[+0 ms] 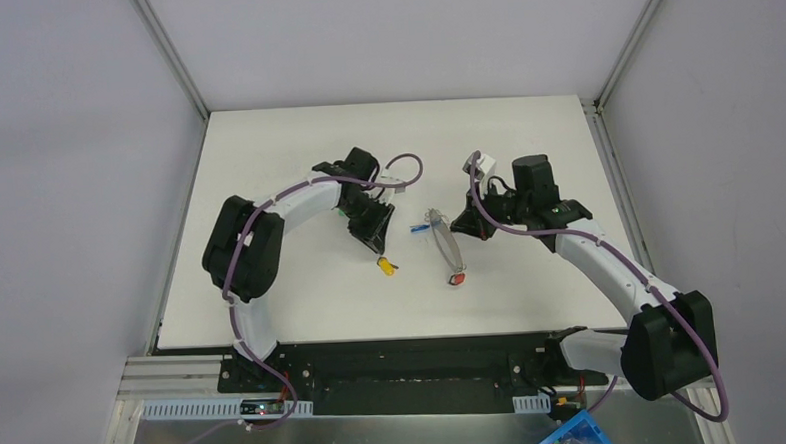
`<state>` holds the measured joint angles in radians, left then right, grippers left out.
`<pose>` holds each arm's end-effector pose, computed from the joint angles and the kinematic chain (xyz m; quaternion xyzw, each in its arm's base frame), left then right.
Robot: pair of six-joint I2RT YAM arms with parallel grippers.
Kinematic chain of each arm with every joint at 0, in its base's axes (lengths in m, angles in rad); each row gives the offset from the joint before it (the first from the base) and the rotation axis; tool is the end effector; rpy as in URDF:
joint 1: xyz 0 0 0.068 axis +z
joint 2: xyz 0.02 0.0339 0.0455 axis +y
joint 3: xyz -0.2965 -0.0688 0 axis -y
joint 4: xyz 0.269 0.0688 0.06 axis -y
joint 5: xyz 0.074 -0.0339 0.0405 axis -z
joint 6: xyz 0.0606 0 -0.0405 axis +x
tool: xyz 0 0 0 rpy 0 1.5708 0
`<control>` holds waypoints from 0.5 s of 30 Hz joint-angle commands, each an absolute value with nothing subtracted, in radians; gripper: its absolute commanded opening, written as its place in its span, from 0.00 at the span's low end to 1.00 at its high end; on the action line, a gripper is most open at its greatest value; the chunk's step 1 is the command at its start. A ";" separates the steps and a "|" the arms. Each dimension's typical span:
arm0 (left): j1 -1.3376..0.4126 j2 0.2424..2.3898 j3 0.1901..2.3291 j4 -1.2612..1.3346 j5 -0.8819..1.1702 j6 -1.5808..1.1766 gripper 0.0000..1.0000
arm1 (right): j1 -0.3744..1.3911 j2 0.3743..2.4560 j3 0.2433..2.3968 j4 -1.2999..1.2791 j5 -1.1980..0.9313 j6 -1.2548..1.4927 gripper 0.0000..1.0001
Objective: Put the keys on the keyring
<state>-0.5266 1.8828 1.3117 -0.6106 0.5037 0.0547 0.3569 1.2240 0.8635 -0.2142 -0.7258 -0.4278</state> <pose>0.3466 -0.2354 0.1832 0.3185 0.8965 -0.2815 0.1249 0.2598 0.1398 0.2887 -0.4707 0.6941 0.2958 0.4574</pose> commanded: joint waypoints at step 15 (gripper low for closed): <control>-0.518 1.598 1.449 -0.440 0.918 0.066 0.63 | 0.353 1.307 0.930 0.143 -0.987 -0.093 0.00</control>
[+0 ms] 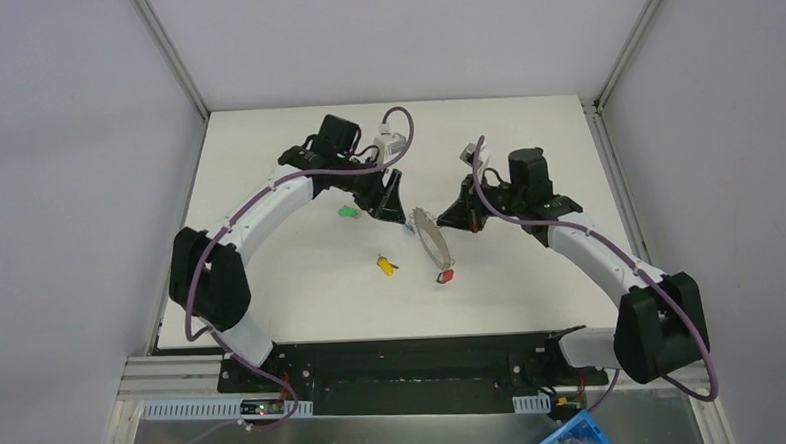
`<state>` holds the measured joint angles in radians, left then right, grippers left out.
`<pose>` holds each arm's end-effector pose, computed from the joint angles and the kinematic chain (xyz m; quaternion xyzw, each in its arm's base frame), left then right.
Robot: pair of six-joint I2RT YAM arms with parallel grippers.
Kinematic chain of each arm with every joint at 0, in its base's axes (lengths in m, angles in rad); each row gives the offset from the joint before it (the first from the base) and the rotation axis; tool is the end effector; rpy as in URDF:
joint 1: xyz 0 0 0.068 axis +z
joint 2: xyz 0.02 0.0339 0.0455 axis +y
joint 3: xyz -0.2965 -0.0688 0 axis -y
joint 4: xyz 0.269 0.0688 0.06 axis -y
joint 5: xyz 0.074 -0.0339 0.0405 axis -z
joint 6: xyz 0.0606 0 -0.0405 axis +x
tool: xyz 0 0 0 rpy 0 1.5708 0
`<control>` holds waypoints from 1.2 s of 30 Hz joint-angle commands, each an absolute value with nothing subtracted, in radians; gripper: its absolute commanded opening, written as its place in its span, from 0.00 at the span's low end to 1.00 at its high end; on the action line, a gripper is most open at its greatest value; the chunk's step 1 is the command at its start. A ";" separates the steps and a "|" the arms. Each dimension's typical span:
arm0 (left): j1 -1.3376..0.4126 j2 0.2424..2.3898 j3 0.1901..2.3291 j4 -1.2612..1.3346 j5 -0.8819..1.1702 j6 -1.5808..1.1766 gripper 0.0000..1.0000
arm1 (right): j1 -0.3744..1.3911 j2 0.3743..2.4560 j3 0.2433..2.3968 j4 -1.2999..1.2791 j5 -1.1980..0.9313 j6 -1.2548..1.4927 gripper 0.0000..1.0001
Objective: Put the keys on the keyring
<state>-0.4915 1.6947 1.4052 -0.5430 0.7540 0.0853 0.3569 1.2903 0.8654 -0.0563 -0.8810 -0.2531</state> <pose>0.3429 -0.2306 0.3010 0.3740 0.7935 -0.4039 0.2593 0.2718 0.1512 0.2901 -0.4431 0.6715 0.3885 0.4492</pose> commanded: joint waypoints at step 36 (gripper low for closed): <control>-0.564 1.649 1.435 -0.189 1.018 -0.128 0.08 | 0.352 1.368 0.911 0.411 -1.087 0.221 0.00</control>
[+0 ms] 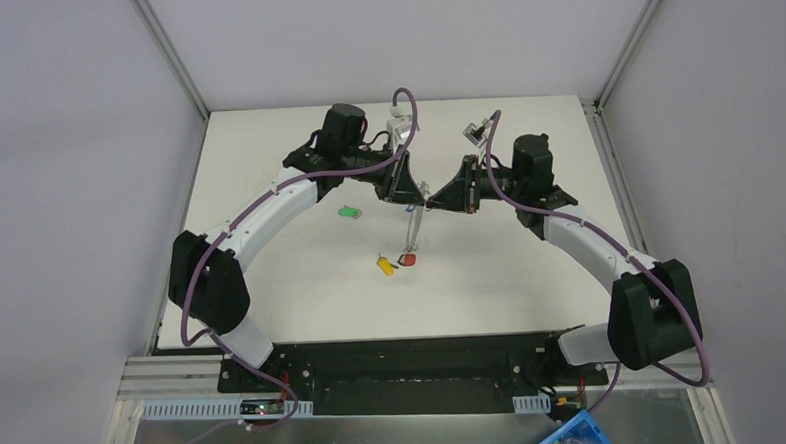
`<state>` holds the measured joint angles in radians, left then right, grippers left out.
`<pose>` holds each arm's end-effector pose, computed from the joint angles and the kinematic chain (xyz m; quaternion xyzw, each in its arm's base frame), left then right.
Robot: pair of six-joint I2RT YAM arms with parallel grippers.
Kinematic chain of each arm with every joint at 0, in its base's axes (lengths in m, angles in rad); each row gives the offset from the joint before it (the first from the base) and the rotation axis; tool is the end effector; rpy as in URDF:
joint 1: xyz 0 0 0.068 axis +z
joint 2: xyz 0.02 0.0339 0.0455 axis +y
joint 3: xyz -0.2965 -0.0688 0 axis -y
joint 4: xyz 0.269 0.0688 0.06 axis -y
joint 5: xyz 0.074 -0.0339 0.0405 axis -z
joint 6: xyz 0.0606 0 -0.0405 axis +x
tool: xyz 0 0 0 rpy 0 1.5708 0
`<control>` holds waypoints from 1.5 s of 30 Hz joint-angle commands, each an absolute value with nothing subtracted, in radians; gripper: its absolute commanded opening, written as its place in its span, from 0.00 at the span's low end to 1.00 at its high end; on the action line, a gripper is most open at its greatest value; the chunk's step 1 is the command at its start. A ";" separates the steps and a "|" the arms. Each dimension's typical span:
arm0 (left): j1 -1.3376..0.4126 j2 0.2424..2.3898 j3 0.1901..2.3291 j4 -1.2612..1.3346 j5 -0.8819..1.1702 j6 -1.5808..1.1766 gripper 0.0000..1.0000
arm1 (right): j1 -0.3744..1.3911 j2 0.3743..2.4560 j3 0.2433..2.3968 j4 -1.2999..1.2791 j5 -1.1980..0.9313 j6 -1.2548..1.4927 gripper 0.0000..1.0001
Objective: Put the keys on the keyring
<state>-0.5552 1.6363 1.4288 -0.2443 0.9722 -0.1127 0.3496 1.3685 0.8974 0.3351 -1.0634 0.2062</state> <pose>0.3240 -0.2599 0.3654 0.4064 0.6767 -0.5279 0.3136 0.2918 0.1627 0.3213 -0.3790 0.6239 0.5228 0.4401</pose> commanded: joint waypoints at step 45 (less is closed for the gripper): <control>-0.604 1.648 1.590 -0.616 0.981 0.174 0.00 | 0.399 1.300 0.978 -0.005 -1.108 -0.317 0.28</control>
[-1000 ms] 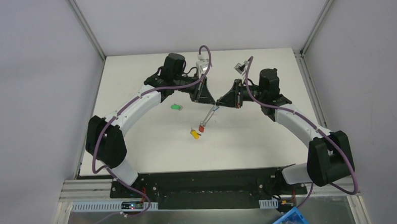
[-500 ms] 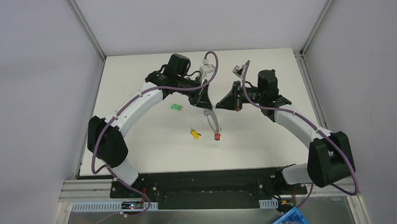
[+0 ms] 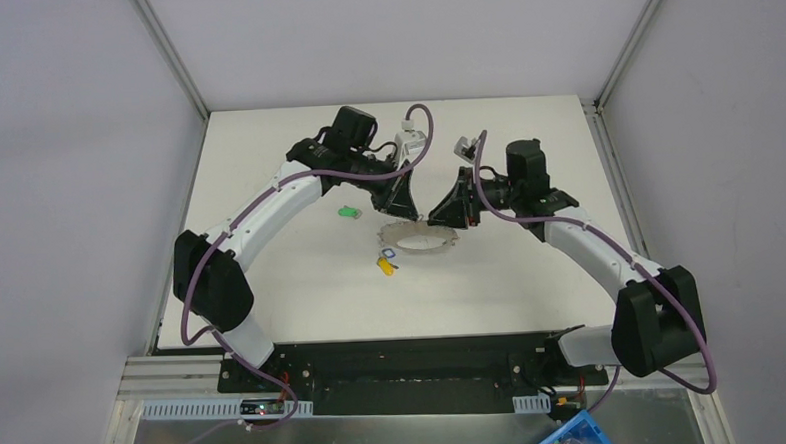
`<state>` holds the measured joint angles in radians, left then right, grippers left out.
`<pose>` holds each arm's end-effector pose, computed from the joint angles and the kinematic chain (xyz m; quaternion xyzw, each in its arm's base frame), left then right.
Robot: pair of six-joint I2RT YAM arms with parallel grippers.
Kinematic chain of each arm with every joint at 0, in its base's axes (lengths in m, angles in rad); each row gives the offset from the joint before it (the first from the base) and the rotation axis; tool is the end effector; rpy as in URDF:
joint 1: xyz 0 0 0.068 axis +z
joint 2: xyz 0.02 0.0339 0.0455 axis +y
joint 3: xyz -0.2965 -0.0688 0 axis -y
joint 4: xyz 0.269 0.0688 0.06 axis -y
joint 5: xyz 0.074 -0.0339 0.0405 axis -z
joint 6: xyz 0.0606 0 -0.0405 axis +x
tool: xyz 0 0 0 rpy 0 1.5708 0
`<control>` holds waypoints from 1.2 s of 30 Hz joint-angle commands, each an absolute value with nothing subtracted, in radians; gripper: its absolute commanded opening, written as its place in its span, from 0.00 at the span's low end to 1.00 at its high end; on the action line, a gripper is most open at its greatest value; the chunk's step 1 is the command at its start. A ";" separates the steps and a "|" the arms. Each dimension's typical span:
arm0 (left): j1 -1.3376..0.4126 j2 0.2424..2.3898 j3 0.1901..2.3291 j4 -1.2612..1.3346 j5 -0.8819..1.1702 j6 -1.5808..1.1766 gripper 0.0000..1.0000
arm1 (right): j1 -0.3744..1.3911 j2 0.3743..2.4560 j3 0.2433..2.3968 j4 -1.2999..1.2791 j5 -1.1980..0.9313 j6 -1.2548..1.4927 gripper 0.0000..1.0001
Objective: Put the keys on the keyring
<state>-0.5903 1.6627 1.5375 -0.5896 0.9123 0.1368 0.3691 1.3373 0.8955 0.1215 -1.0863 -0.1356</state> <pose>0.3102 -0.2655 0.3619 0.4613 0.6984 -0.4743 0.2730 0.2765 0.1645 0.3090 -0.4662 0.5966 0.4746 0.4488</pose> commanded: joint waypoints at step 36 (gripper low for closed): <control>-0.618 1.661 1.605 -0.696 1.051 0.219 0.00 | 0.486 1.297 1.078 -0.201 -1.082 -0.504 0.17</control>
